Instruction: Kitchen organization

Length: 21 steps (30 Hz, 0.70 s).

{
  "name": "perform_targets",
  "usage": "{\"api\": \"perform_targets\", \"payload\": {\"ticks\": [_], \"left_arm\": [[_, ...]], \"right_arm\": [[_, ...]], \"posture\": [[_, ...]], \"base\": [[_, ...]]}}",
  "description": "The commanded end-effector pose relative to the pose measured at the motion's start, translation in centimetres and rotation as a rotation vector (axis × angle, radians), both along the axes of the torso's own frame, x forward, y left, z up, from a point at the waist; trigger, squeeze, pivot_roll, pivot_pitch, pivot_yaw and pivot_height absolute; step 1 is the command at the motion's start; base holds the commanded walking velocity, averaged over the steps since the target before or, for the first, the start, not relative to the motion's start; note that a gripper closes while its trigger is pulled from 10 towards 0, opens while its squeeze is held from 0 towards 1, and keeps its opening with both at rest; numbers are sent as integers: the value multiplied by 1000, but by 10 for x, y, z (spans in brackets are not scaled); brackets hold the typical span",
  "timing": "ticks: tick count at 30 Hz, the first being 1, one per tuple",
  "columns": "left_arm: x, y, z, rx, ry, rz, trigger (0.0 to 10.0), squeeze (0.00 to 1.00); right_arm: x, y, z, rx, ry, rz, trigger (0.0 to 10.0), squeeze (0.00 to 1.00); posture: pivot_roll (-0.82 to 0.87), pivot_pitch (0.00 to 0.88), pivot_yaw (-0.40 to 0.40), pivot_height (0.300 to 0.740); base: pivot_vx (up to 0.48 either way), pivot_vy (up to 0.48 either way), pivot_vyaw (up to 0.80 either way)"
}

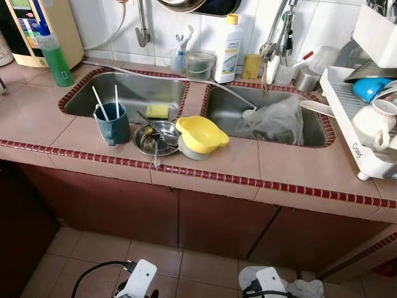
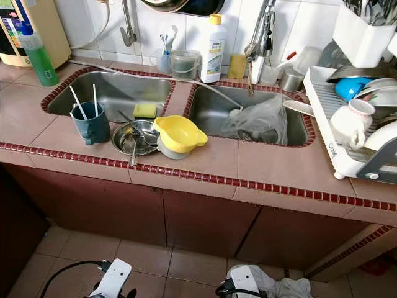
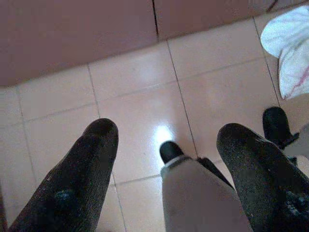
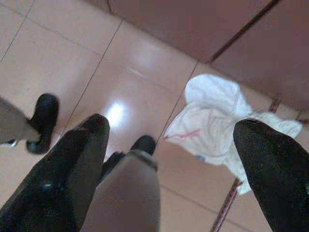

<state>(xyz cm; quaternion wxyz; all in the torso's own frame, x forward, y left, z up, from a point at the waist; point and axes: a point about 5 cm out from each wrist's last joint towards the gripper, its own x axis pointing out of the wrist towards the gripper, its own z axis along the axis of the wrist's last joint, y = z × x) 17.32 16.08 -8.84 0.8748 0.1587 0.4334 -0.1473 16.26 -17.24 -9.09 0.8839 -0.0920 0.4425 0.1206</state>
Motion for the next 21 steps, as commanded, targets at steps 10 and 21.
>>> {"api": "perform_targets", "payload": {"ticks": [10, 21], "left_arm": [[29, 15, 22, 19, -227, -29, 10000, 0], [61, 15, 62, -229, -498, -65, 10000, 0]], "right_arm": [[49, 0, 34, 109, -302, 11, 10000, 0], [71, 6, 69, 107, -610, 163, 10000, 0]], "posture": [[104, 0, -41, 740], [101, 0, -59, 740]], "base": [[0, 0, 0], [0, 0, 0]]}}
